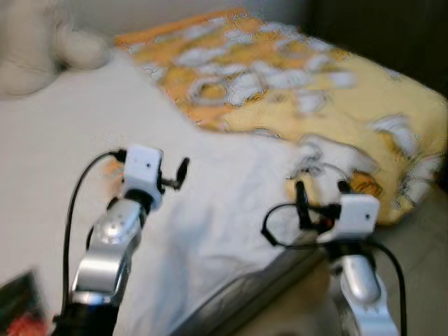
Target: Clean up the room
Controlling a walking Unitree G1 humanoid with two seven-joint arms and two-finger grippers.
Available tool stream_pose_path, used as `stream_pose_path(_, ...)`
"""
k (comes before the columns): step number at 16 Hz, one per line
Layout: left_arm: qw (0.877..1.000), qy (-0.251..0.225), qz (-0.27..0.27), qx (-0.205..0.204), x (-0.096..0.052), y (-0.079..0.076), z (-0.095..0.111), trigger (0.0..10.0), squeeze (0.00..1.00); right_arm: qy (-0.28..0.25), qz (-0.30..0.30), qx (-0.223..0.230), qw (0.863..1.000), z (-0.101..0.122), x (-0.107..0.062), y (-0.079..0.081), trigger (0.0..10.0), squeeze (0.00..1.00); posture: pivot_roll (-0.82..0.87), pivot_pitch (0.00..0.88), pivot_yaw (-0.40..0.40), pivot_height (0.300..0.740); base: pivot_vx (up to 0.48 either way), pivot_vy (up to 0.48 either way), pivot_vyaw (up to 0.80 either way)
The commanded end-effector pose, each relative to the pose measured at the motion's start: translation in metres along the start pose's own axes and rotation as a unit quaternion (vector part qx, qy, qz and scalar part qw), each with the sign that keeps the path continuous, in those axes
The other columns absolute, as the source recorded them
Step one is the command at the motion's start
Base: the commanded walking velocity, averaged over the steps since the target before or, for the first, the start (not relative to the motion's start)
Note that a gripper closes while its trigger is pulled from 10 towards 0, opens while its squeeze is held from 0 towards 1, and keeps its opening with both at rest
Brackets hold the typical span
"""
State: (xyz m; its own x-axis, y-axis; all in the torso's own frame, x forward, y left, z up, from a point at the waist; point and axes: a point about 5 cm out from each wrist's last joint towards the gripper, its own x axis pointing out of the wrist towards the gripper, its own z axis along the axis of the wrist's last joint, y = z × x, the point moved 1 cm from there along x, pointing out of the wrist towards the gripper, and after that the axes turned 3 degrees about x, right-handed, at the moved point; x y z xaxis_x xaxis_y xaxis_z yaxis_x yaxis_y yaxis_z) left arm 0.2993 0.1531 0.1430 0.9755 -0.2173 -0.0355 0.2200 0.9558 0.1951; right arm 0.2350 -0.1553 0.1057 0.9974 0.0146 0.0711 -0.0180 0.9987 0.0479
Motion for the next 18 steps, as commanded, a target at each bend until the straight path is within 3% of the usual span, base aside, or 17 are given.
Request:
stream_pose_path(1, 1.000, -0.002, -0.011, 0.003, 0.001, -0.005, 0.001, 10.0, 0.00, 0.003, -0.008, -0.008, 1.000, -0.001, -0.002, -0.005, 10.0, 0.00, -0.17, 0.000, 0.088, 0.740, 0.000, 0.000, -0.60)
stream_pose_path(4, 1.000, 0.000, -0.002, -0.002, 0.001, -0.004, 0.000, 10.0, 0.00, 0.001, -0.004, -0.007, 1.000, -0.001, -0.002, -0.004, 10.0, 0.00, -0.17, 0.000, 0.087, 0.740, 0.000, 0.000, 0.00)
stream_pose_path(9, 1.000, 0.004, -0.021, 0.010, 0.002, -0.005, -0.001, 10.0, 0.00, -0.001, 0.002, -0.005, 1.000, 0.000, -0.002, -0.002, 10.0, 0.00, -0.17, 0.000, 0.087, 0.740, 0.127, 0.387, 0.00)
stream_pose_path(14, 0.998, 0.014, -0.045, 0.032, 0.005, -0.014, -0.001, 10.0, 0.00, -0.001, 0.005, -0.004, 1.000, -0.001, -0.003, -0.001, 10.0, 0.00, -0.17, 0.000, 0.090, 0.740, 0.439, 0.000, 0.00)
stream_pose_path(18, 0.999, 0.016, -0.026, 0.029, 0.007, -0.011, -0.002, 10.0, 0.00, -0.001, 0.007, -0.003, 1.000, -0.001, -0.002, 0.001, 10.0, 0.00, -0.17, 0.000, 0.090, 0.740, 0.000, 0.000, 0.00)
